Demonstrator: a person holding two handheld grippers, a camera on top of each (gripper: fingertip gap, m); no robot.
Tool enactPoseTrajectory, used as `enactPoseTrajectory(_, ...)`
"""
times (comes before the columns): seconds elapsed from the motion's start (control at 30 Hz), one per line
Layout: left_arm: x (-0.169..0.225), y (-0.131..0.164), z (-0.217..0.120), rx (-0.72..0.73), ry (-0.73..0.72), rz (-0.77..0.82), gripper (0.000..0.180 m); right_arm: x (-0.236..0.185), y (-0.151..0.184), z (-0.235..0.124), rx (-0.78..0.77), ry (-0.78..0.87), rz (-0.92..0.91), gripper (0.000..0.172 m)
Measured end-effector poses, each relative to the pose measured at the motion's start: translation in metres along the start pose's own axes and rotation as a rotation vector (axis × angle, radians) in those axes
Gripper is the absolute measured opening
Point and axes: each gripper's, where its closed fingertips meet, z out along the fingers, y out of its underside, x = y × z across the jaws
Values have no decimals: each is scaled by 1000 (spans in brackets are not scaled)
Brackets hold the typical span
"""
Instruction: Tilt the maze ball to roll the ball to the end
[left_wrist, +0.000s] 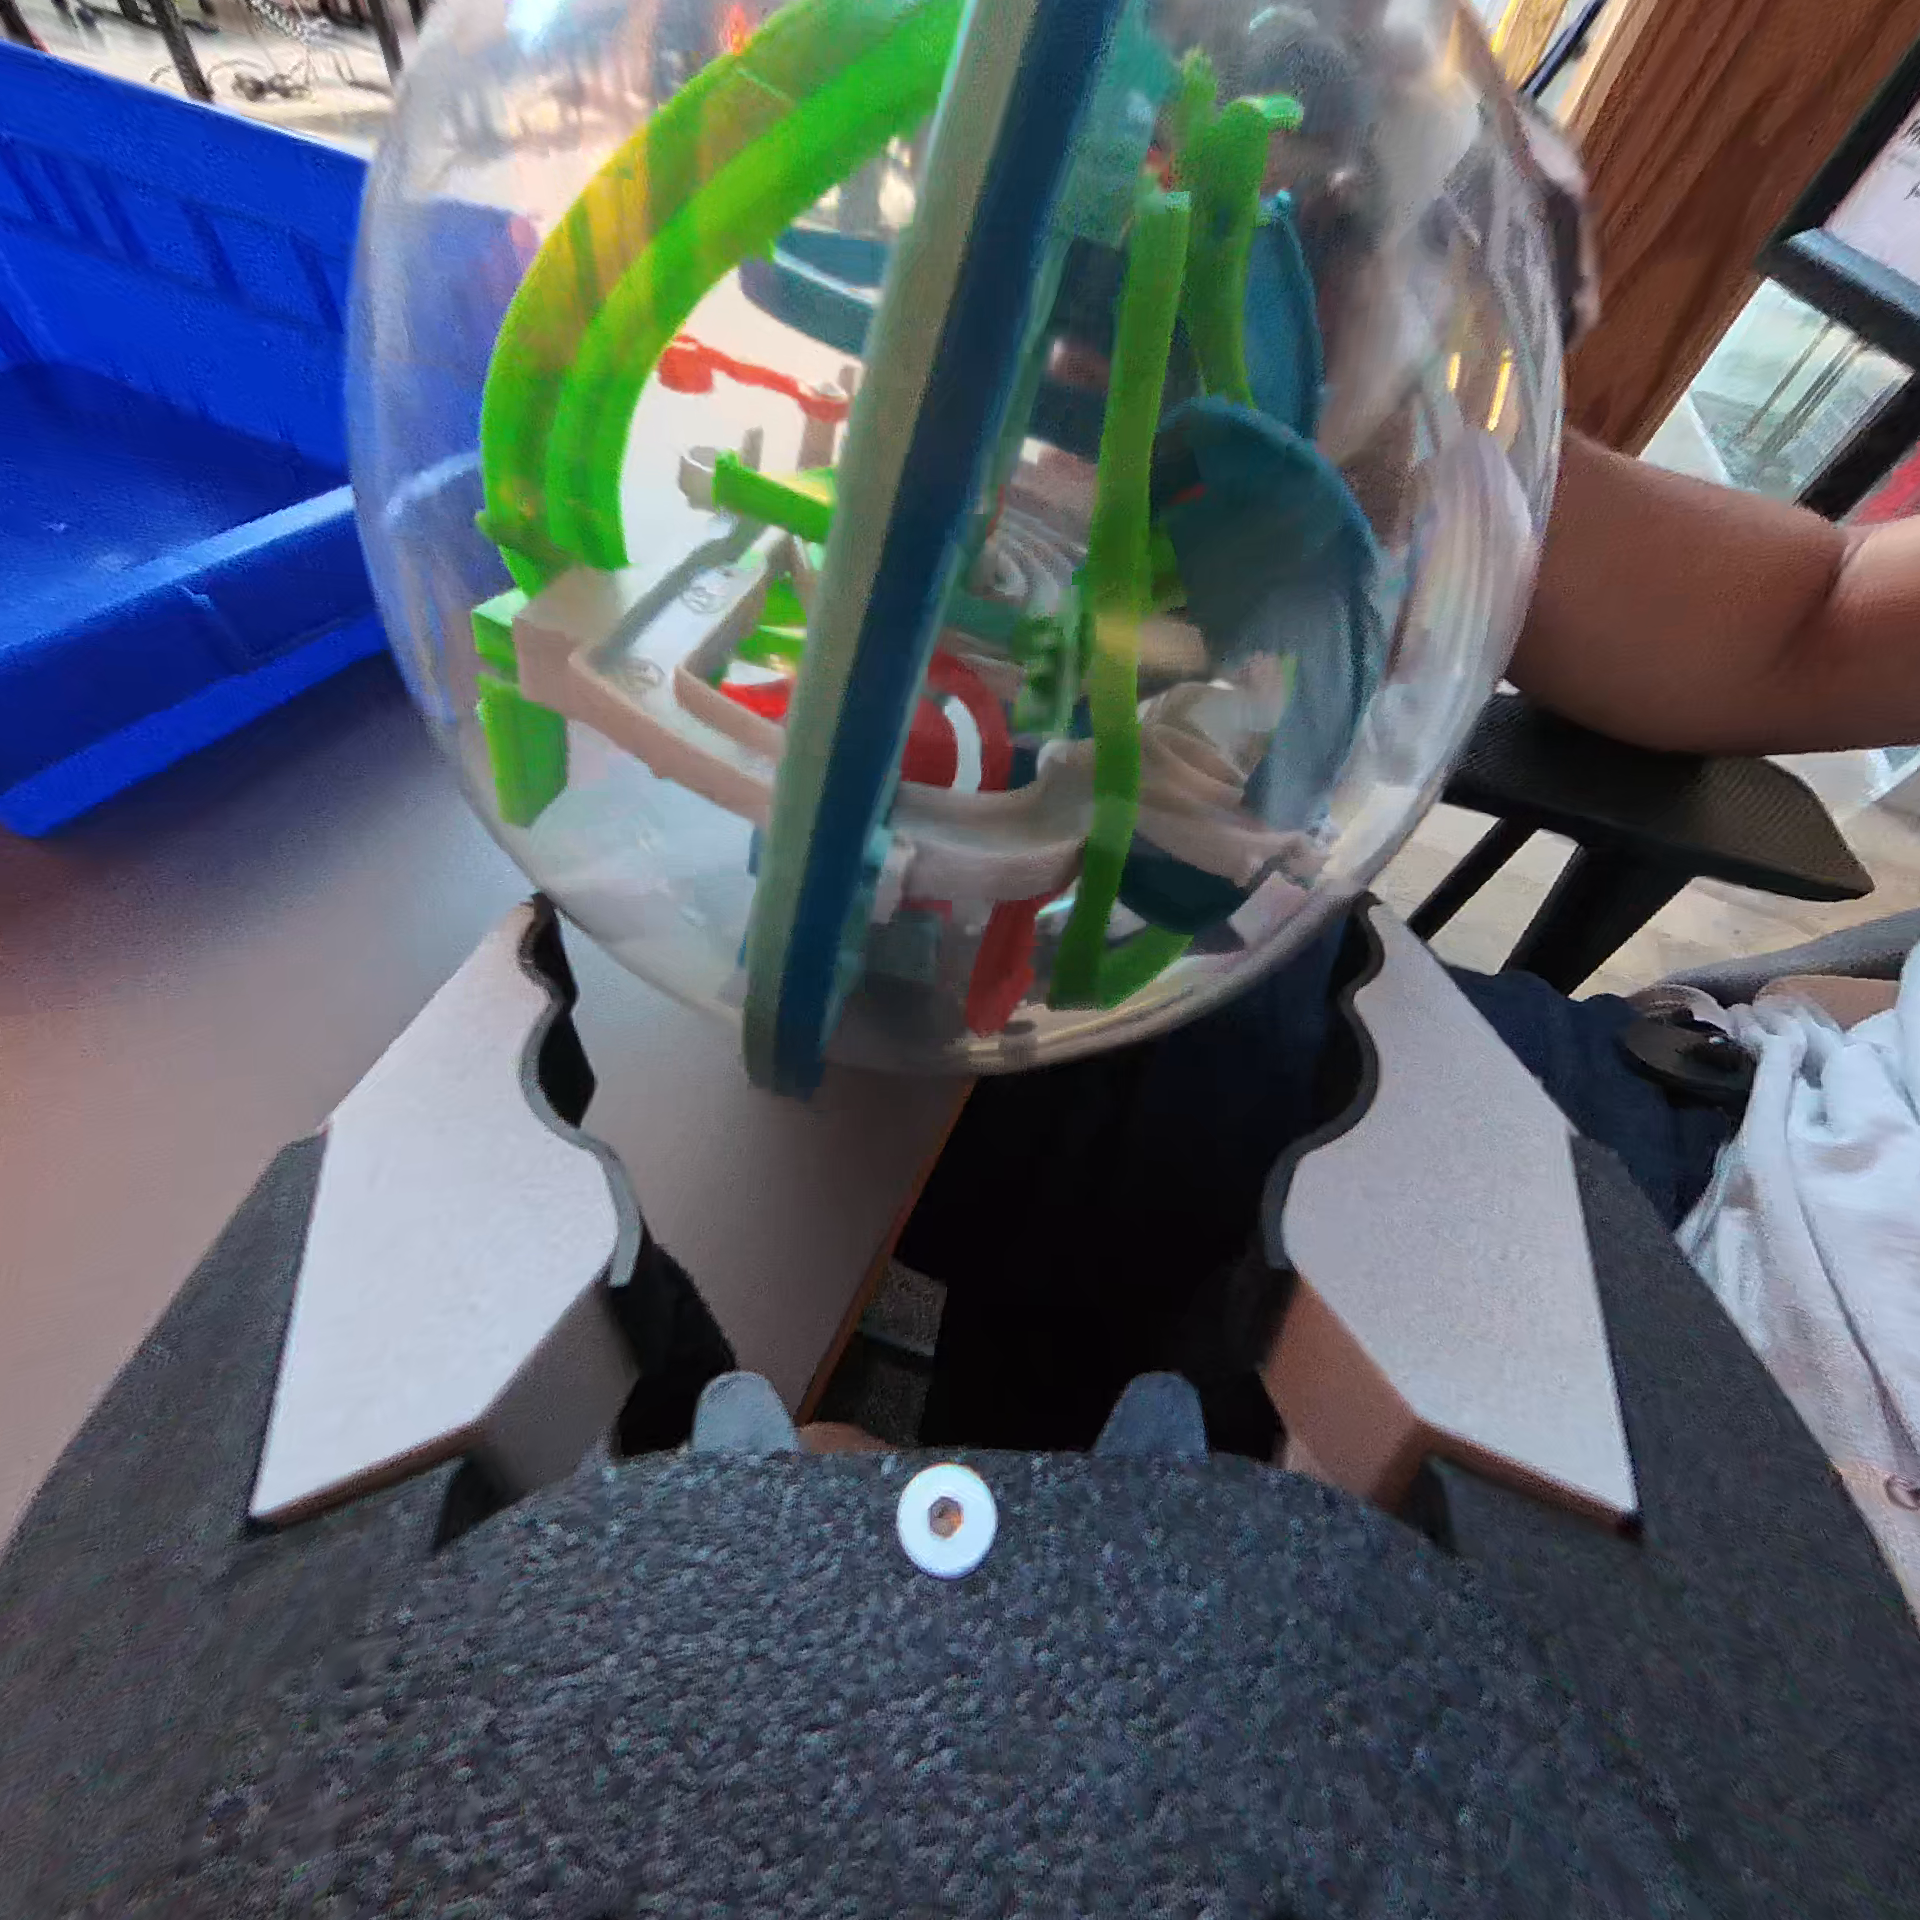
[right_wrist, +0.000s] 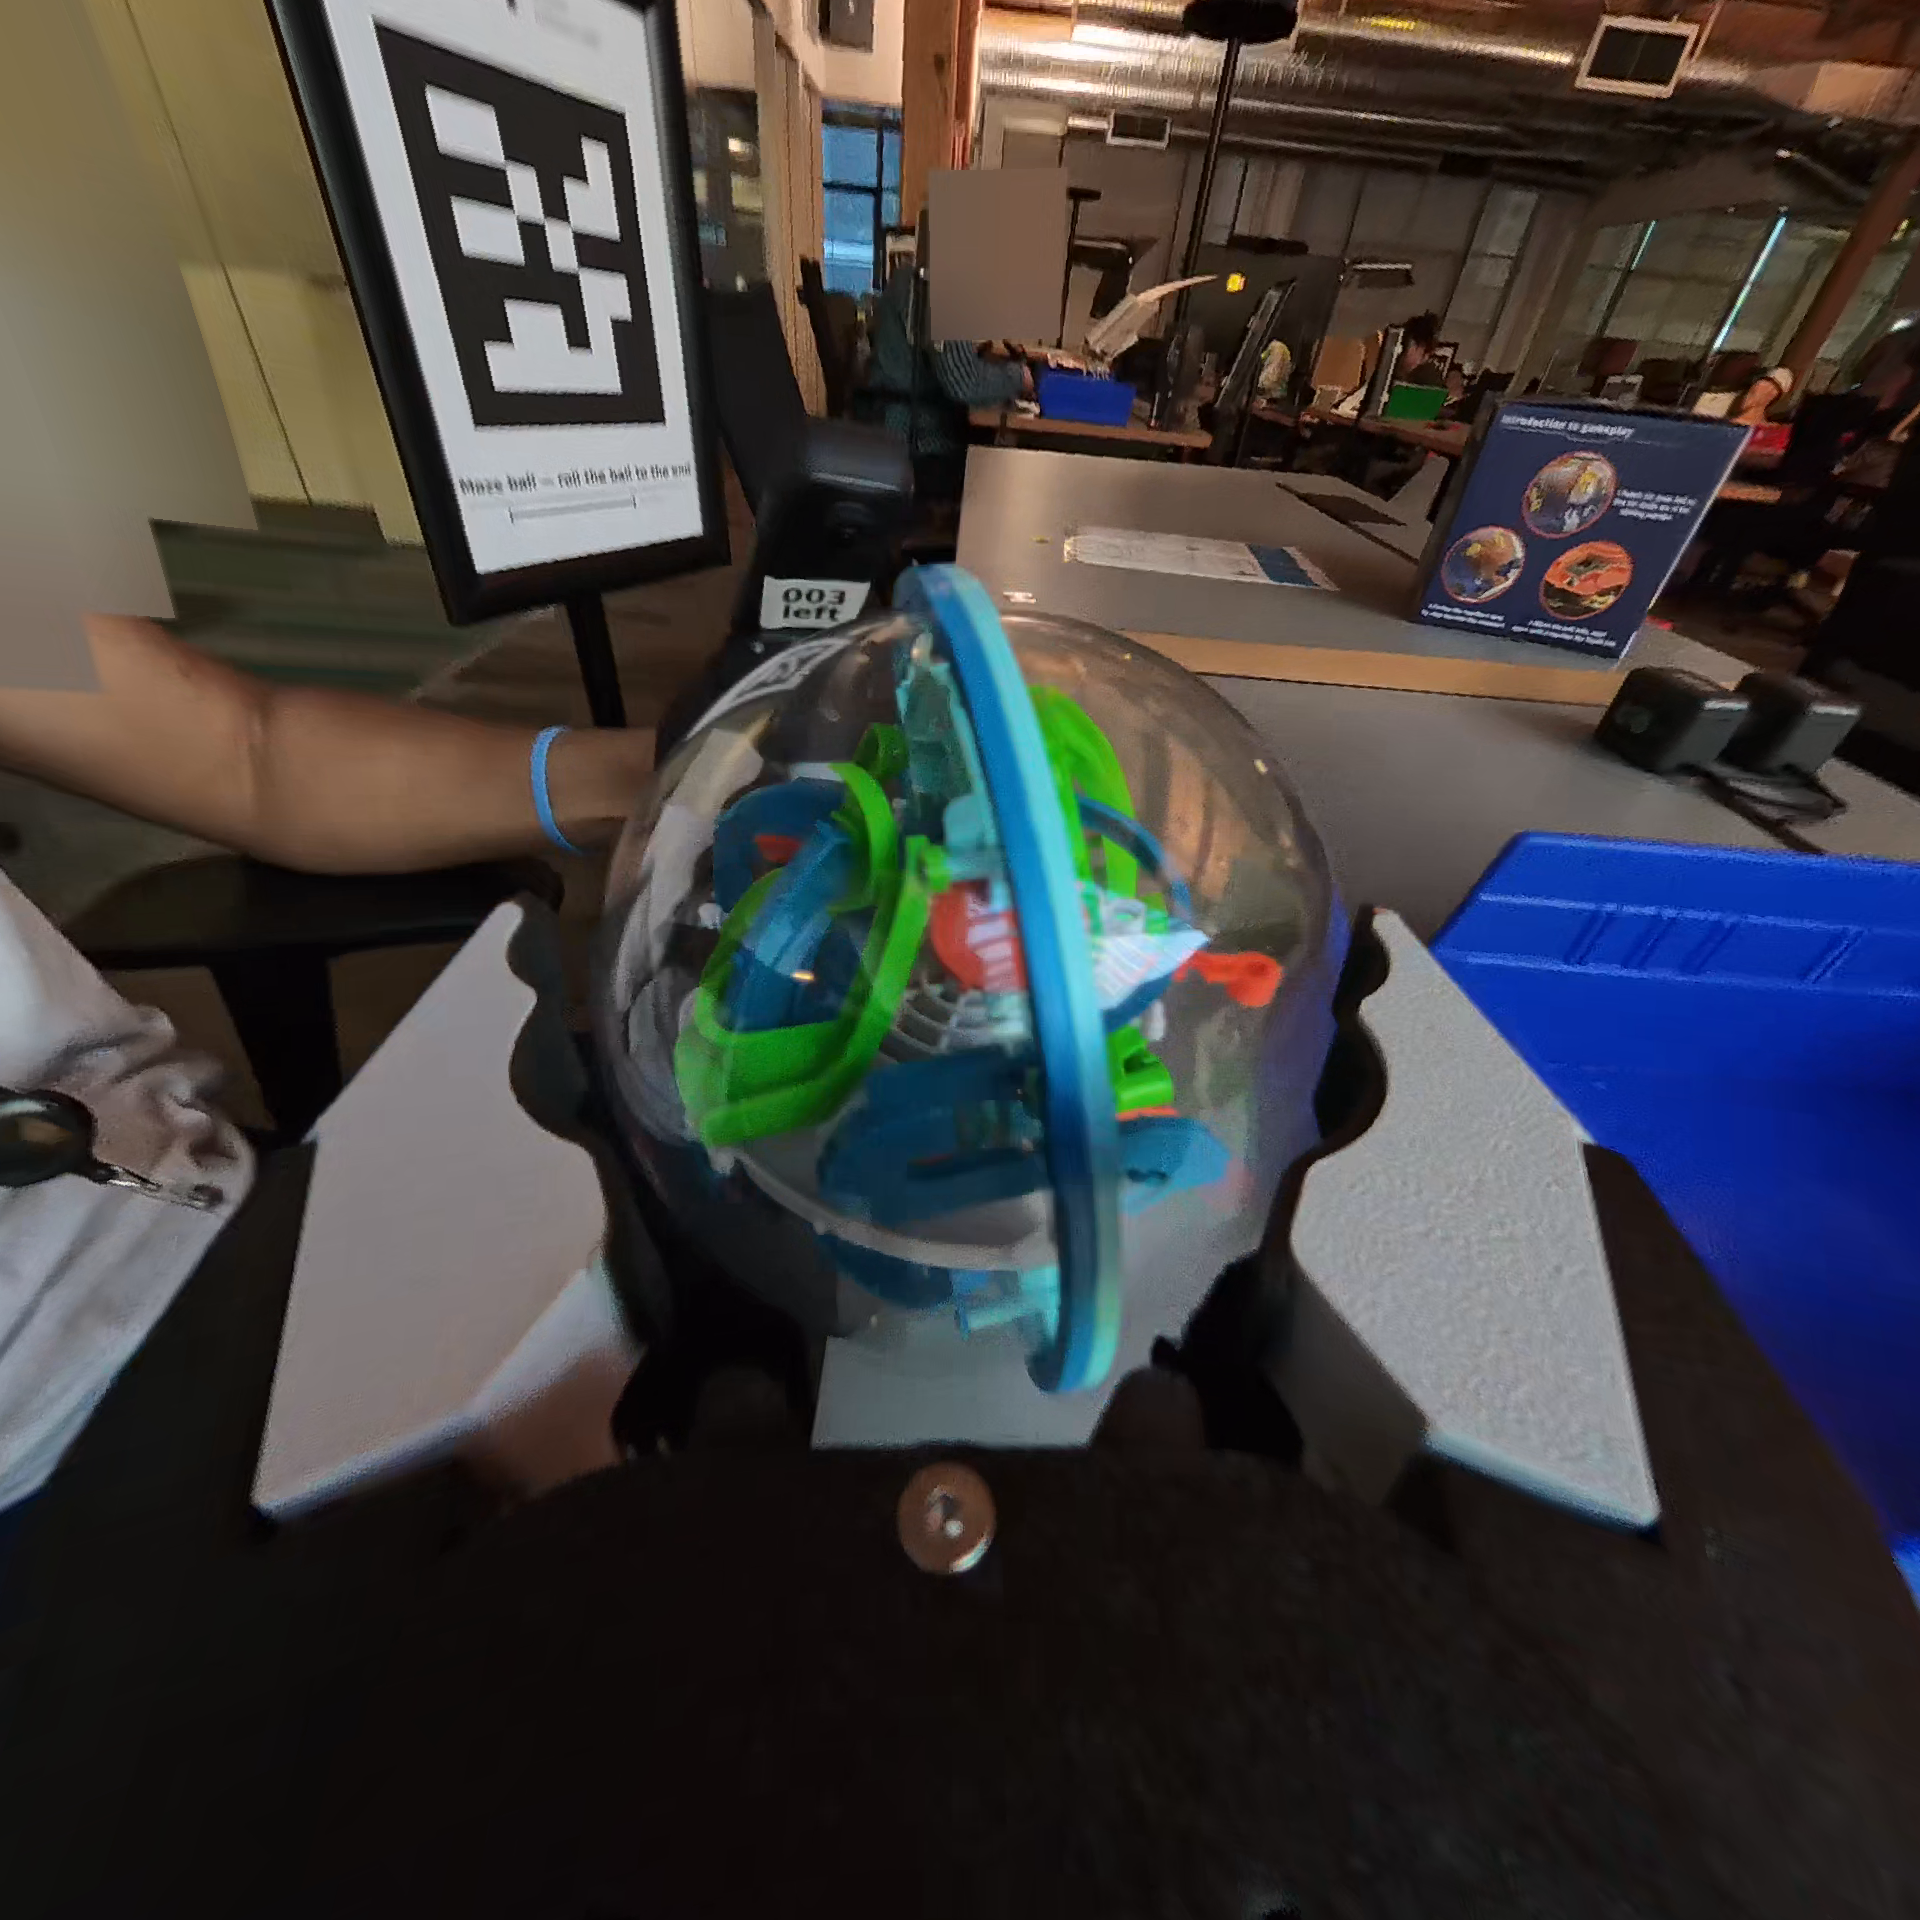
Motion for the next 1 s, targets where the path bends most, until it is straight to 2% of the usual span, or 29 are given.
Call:
enactPoseTrajectory(0.07,-2,-3,-3,34,14,-27,133,16,10,-16,17,-3,96,145)
enactPoseTrajectory(0.13,-4,-5,-5,52,26,-50,129,28,40,-23,-63,19,128,155)
enactPoseTrajectory(0.23,-6,-7,-5,73,37,-78,127,12,63,-8,-119,-37,110,157)
enactPoseTrajectory(0.3,-10,-6,-2,61,17,-85,131,17,67,7,-169,57,26,156)
enactPoseTrajectory(0.37,-9,-7,-3,75,29,-144,133,18,64,10,-190,58,37,157)
enactPoseTrajectory(0.43,-8,-14,-5,126,52,-238,132,19,58,10,-176,46,147,158)
enactPoseTrajectory(0.6,-6,-19,-7,137,99,-346,132,19,54,10,-226,48,263,156)
enactPoseTrajectory(0.77,4,-27,-5,179,216,-523,132,24,29,10,-163,79,394,155)
enactPoseTrajectory(0.8,9,-29,-4,185,233,-496,131,22,21,9,-137,86,370,155)
enactPoseTrajectory(0.9,27,-35,-4,201,197,-259,131,2,-10,4,-45,72,68,154)
enactPoseTrajectory(1.0,25,-49,-9,255,144,-199,130,-1,-16,-2,-39,83,4,155)
